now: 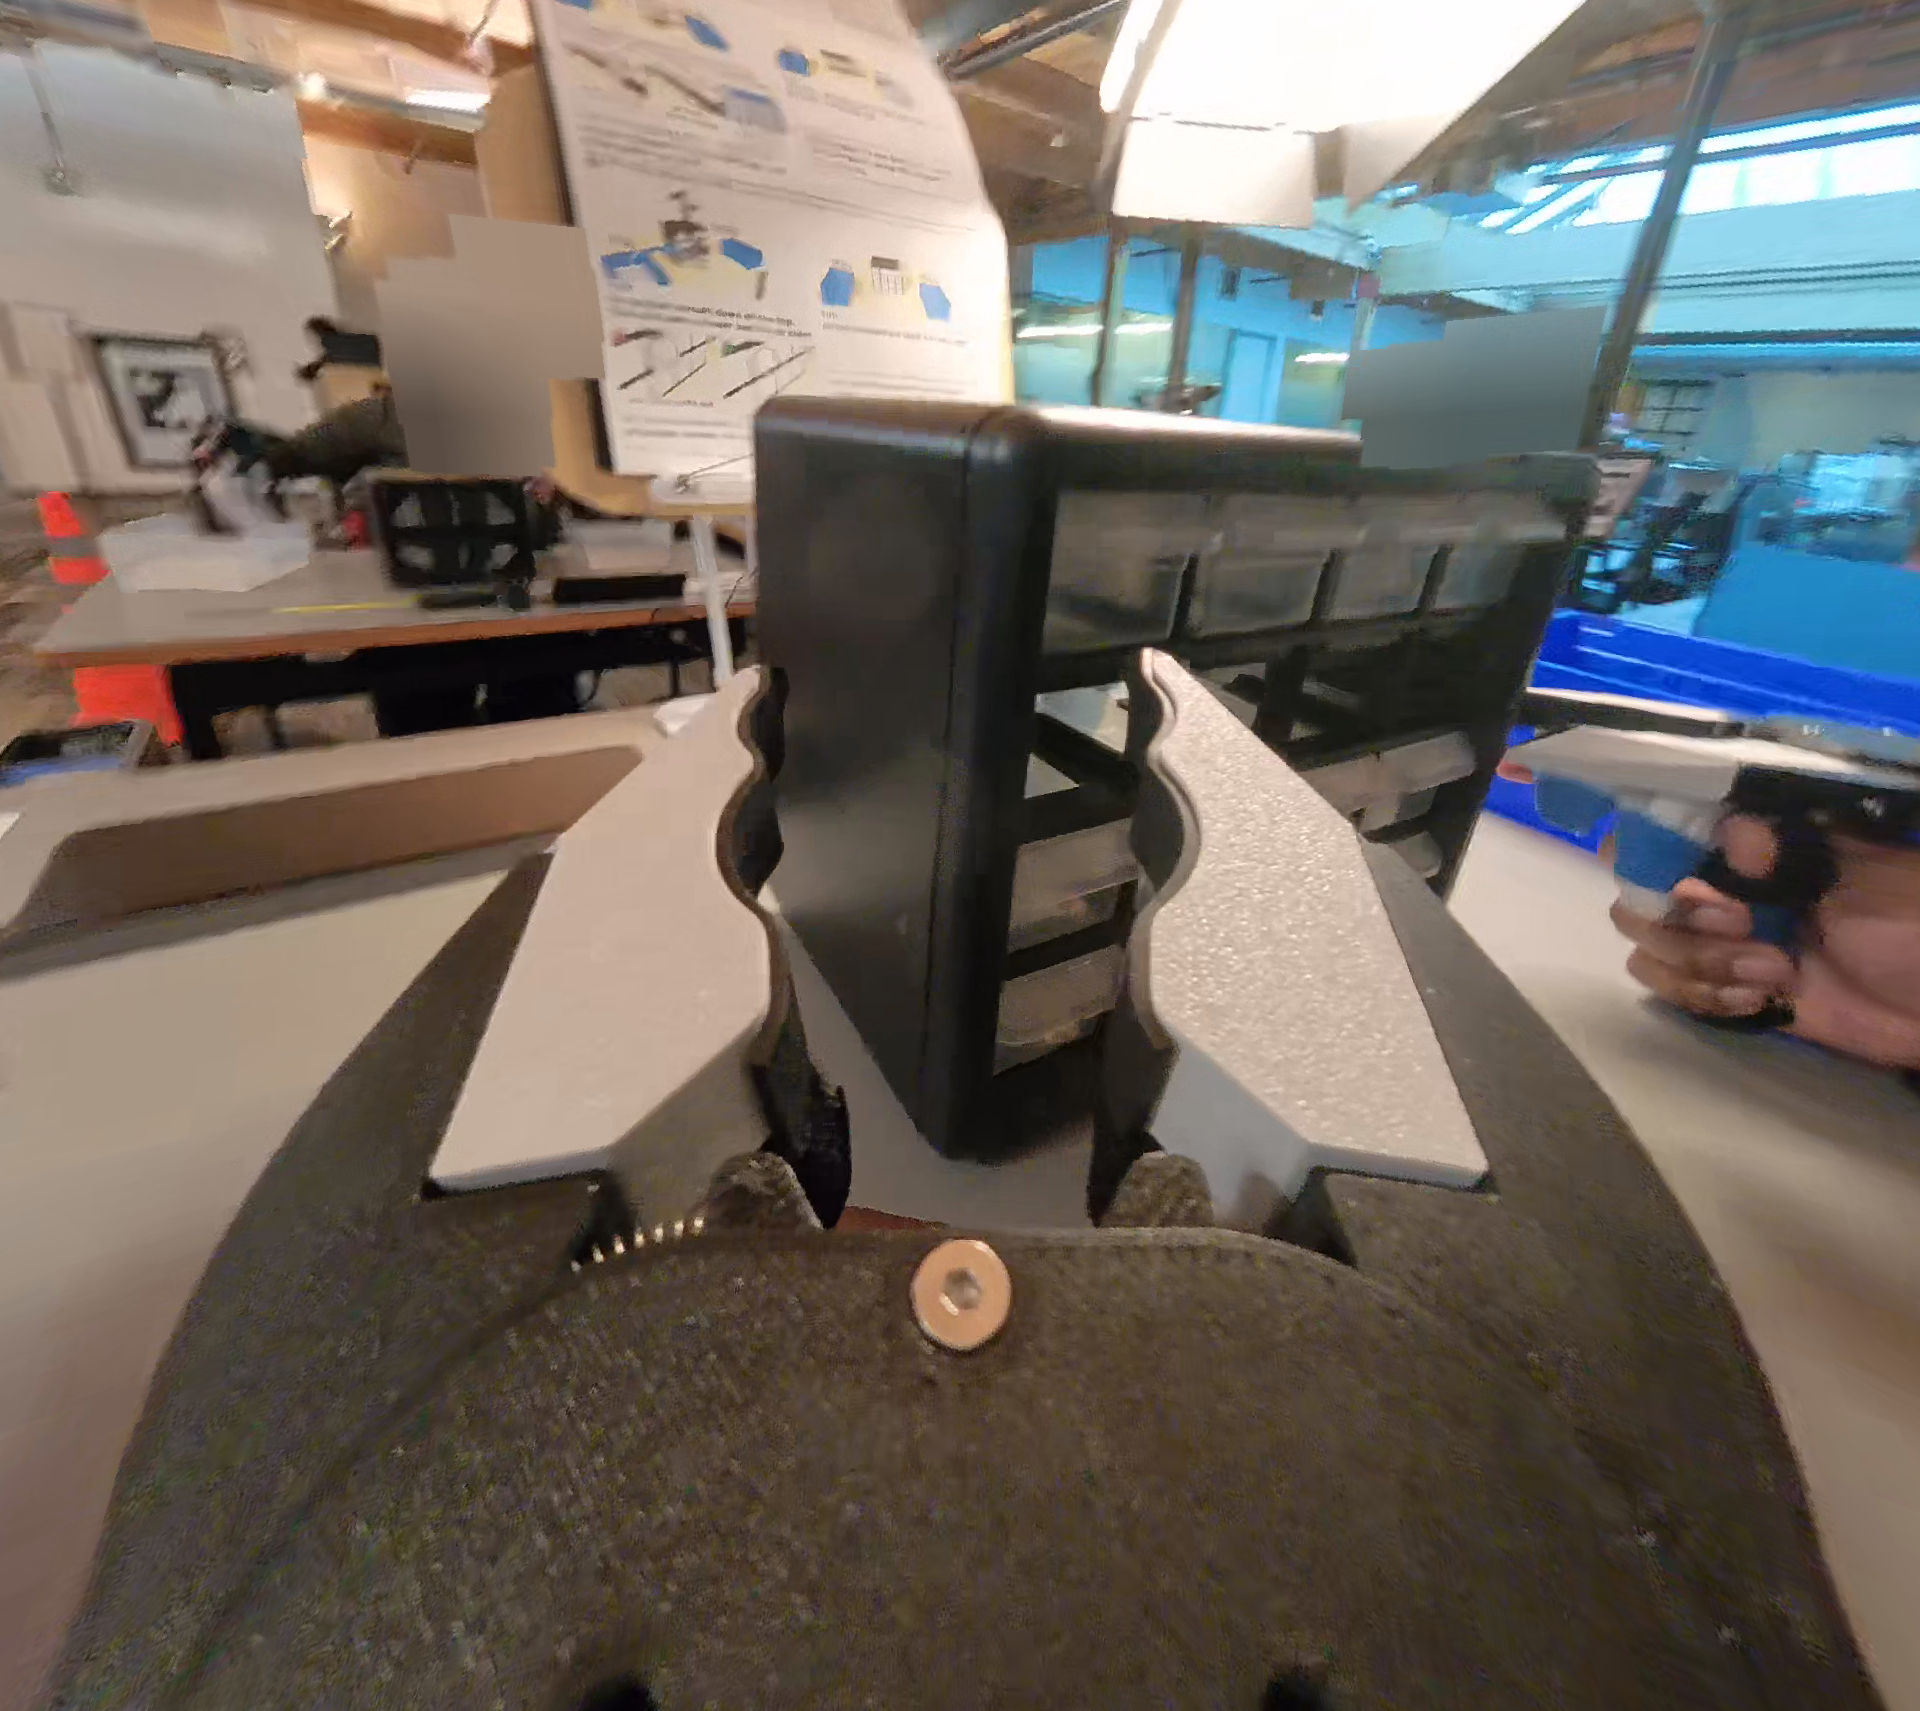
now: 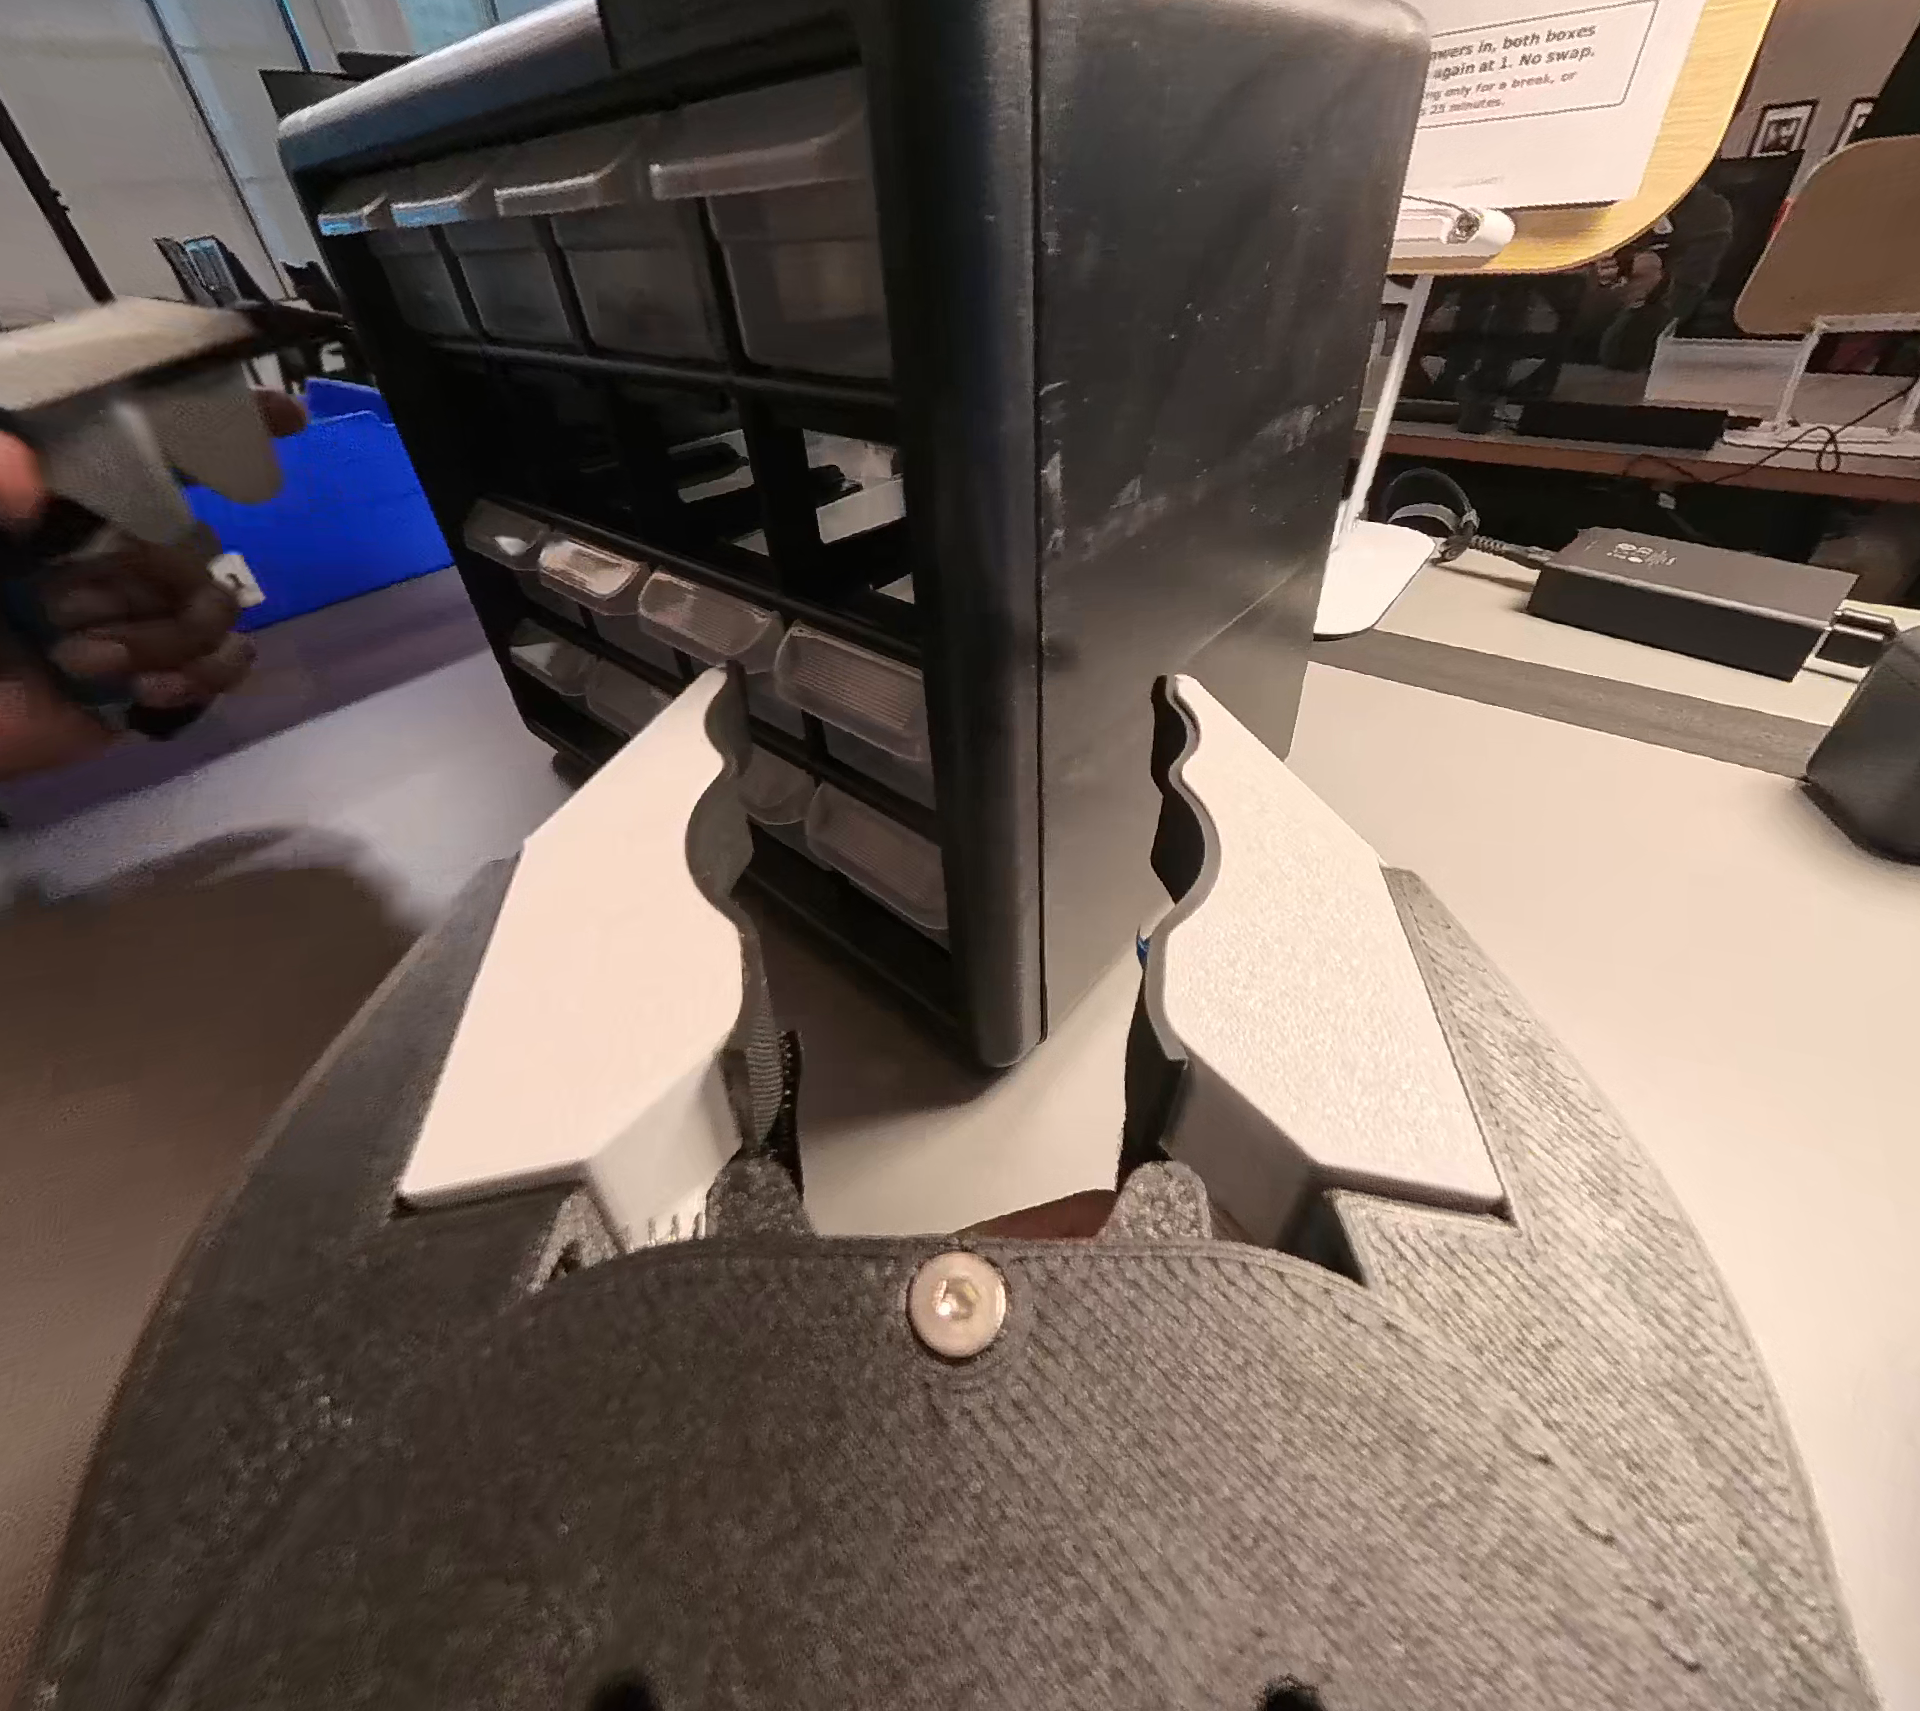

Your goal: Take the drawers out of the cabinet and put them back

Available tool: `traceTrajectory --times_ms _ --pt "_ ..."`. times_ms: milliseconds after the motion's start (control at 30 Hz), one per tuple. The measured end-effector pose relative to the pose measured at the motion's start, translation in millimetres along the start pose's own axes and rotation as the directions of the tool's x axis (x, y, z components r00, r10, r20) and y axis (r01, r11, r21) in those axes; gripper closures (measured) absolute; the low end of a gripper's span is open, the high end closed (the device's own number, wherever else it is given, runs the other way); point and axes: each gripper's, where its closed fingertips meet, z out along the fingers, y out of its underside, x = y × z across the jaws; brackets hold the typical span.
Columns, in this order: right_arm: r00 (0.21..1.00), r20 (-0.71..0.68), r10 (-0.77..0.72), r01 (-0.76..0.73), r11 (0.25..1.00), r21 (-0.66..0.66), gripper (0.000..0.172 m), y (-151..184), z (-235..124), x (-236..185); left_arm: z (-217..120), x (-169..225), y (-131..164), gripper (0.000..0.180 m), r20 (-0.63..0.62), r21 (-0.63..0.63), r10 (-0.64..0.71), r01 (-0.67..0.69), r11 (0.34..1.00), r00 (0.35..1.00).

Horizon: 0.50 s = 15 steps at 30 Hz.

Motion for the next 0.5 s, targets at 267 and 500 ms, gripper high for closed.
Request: traceTrajectory --times_ms 267,500 --pt "1.000 -0.030 0.009 -0.010 1.000 -0.025 0.093 3 1 9 -134 -93 -53 0.123 0.419 -0.562 0.352 -0.066 0.825 0.837" --pt "0.999 -0.050 0.012 -0.014 0.999 -0.040 0.094 5 1 12 -309 -257 3 0.129 0.461 -0.887 0.587 0.331 0.321 0.666"
